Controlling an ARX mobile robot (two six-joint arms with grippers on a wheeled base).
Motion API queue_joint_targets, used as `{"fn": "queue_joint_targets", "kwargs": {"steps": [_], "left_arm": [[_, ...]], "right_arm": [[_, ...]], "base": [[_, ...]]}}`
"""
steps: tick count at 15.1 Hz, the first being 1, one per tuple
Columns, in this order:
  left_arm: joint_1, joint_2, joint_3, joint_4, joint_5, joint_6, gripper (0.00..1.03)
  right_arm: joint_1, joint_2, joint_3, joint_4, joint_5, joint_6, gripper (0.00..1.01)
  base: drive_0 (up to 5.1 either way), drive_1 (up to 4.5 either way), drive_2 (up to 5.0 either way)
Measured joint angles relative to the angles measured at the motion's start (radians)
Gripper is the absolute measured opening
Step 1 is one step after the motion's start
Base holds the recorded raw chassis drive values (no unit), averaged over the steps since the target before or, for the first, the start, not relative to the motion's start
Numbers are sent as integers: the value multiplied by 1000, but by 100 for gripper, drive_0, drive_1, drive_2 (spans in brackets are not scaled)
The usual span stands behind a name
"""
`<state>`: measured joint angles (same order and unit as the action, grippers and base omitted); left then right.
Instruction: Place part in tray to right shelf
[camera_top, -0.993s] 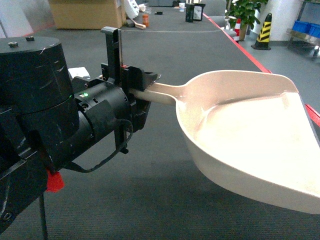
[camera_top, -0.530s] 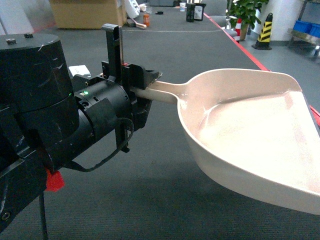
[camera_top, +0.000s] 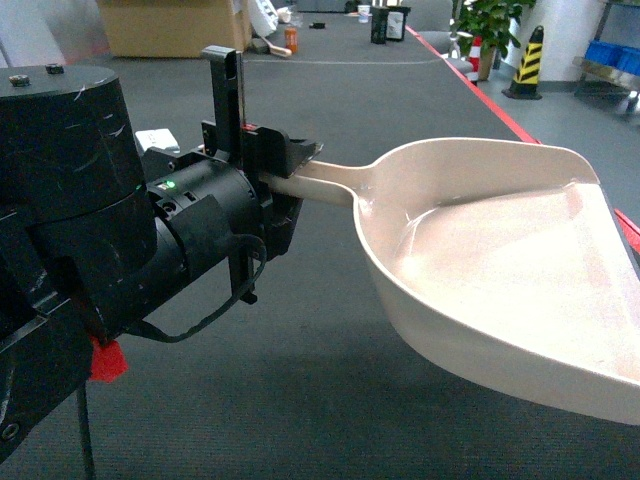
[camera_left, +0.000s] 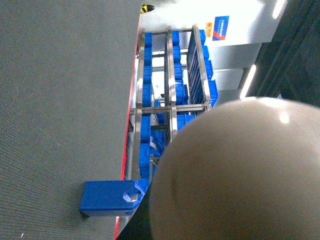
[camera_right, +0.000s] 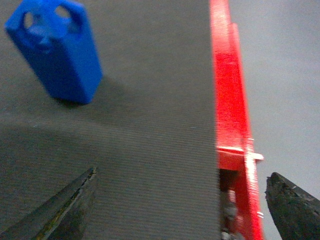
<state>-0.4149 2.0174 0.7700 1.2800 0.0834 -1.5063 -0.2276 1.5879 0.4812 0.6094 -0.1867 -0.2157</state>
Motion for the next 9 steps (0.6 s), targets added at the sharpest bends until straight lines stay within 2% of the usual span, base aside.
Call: {"fn": "queue_joint_targets", "kwargs": {"steps": [1,2,4,9], "left_arm": [[0,0,0,0,-2,0,16],[0,0,0,0,-1,0,16],[0,0,0,0,-3,-2,16],[3,0,0,0,-3,4,16]], "right_arm": [[30,70,59,-47,-56,-8,98],[63,128,117,-70,-92,-15,98],[119,234,243,-72,-104,-20,98],[202,422,446,-132,-107,-18,98]], "base": [[0,0,0],[0,0,0],[0,0,0],[0,0,0]]}}
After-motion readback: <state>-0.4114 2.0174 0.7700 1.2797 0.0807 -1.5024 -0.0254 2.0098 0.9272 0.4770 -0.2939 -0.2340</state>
